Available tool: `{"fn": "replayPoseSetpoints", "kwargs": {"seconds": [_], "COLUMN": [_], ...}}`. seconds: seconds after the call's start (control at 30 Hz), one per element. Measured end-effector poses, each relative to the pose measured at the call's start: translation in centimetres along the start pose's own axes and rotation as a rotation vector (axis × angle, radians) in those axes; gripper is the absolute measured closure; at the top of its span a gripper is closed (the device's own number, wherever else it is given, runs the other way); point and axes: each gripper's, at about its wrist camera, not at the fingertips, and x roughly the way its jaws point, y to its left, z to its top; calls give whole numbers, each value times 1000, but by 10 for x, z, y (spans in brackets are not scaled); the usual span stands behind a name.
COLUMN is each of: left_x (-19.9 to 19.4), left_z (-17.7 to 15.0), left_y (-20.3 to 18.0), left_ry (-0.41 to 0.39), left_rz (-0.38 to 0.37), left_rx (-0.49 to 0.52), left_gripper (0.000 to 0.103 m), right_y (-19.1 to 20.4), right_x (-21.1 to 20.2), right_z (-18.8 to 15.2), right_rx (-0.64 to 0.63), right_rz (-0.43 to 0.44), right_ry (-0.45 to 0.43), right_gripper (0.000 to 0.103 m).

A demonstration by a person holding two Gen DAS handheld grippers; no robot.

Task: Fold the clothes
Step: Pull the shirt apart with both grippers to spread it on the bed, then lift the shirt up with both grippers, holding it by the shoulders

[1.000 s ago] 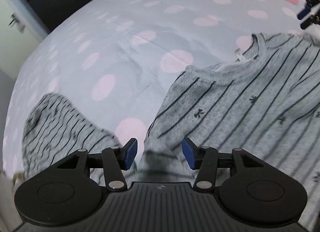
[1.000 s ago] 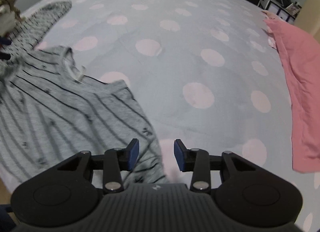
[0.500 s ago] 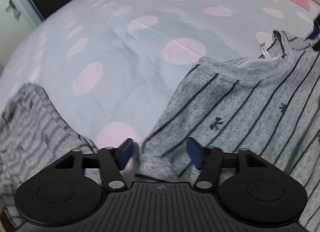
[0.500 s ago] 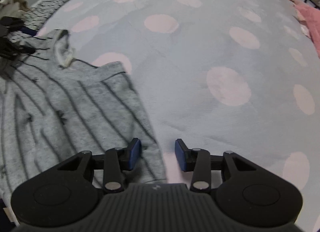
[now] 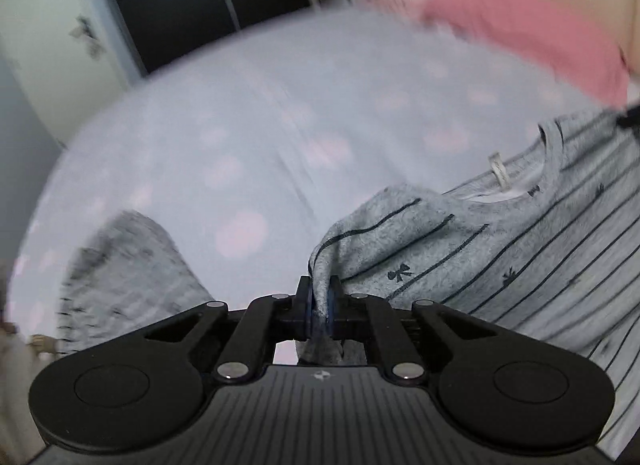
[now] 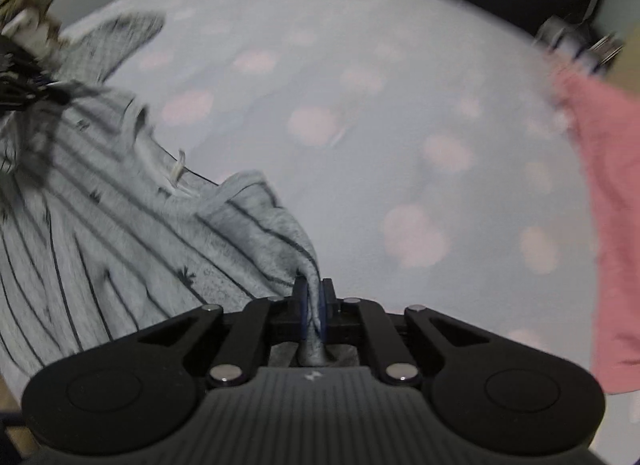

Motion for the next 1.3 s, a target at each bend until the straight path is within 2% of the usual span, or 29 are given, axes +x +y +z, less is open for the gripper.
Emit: {"fn": "replayPoseSetpoints", "kwargs": {"seconds": [0.1, 0.13, 0.23, 0.37, 0.5, 0.67, 0.77, 0.83, 0.87, 0.9, 0.93, 1.0, 1.03, 1.1, 1.3], "left_x": [-45, -53, -65, -62, -57, -52, -54, -58, -60, -63, -64, -67, -68, -67, -45], "left_z": [-12, -19, -48, -79, -114, -148, -156, -158, -157, -156, -155, -152, -148, -145, -138], "left_y": [9, 9, 3, -9, -30, -42, -35, -31, -31, -30, -30, -28, -28, -28, -33], "left_ry": [-72, -72, -16, 102, 220, 284, 256, 232, 221, 211, 197, 175, 162, 125, 137], "left_rz": [-7, -19, -41, -89, -139, -181, -187, -186, -184, -182, -183, -192, -199, -220, -233], "left_rx": [-24, -22, 17, 73, 180, 256, 266, 262, 261, 259, 261, 258, 250, 229, 225], "left_gripper": [98, 98, 98, 98, 98, 98, 97, 86, 83, 78, 75, 70, 64, 58, 57], "right_y": [7, 10, 30, 61, 96, 127, 128, 125, 123, 122, 119, 116, 113, 114, 118], "right_x": [-44, -59, -82, -84, -71, -53, -47, -50, -54, -58, -64, -71, -73, -66, -47], "right_z": [-1, -1, -19, -51, -88, -127, -135, -131, -129, -126, -123, -117, -113, -104, -95], "right_rx": [-13, -19, -98, -230, -345, -489, -511, -496, -486, -476, -466, -435, -416, -388, -380], "right_rz": [-12, -15, 1, 73, 175, 269, 298, 312, 322, 331, 332, 325, 321, 306, 348], "right_ry": [-101, -134, -149, -94, 18, 168, 206, 189, 172, 154, 126, 82, 66, 52, 99], "right_gripper": [96, 96, 96, 96, 96, 96, 90, 87, 83, 70, 65, 65, 65, 66, 67]}}
